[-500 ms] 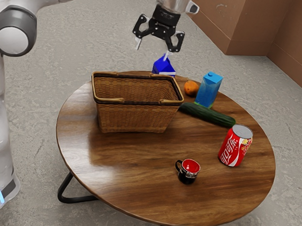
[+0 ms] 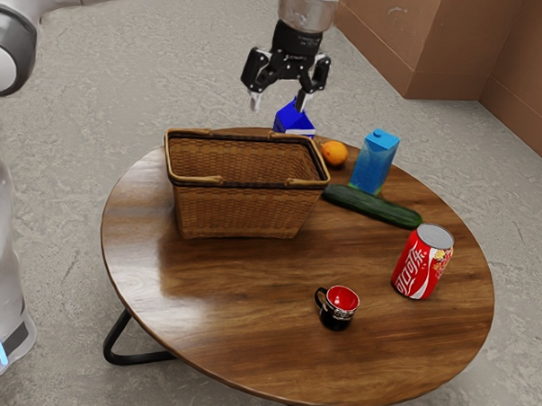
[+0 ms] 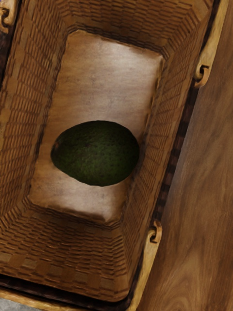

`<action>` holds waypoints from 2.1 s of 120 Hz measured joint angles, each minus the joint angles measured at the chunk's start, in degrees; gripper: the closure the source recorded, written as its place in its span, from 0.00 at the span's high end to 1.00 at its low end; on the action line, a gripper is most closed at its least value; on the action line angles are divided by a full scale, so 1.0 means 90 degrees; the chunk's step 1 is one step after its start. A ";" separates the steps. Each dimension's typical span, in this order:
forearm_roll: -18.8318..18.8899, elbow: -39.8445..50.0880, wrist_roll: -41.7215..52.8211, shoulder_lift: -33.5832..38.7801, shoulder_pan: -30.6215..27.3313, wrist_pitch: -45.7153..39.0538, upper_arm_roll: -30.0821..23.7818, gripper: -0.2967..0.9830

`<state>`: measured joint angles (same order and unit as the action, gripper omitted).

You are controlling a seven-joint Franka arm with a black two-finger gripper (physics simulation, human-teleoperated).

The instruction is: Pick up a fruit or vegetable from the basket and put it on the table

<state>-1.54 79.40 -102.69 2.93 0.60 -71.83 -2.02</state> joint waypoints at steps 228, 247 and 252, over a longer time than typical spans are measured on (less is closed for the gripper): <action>-0.0066 0.5291 0.1296 0.2250 -0.1161 -0.3715 -0.0198 0.77; -0.0064 0.5291 0.1345 0.1938 -0.1185 -0.3932 -0.0200 0.77; -0.0064 0.5291 0.1356 0.1896 -0.1183 -0.3996 -0.0203 0.77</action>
<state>-2.11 127.03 -90.49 19.99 -10.05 -107.80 -3.85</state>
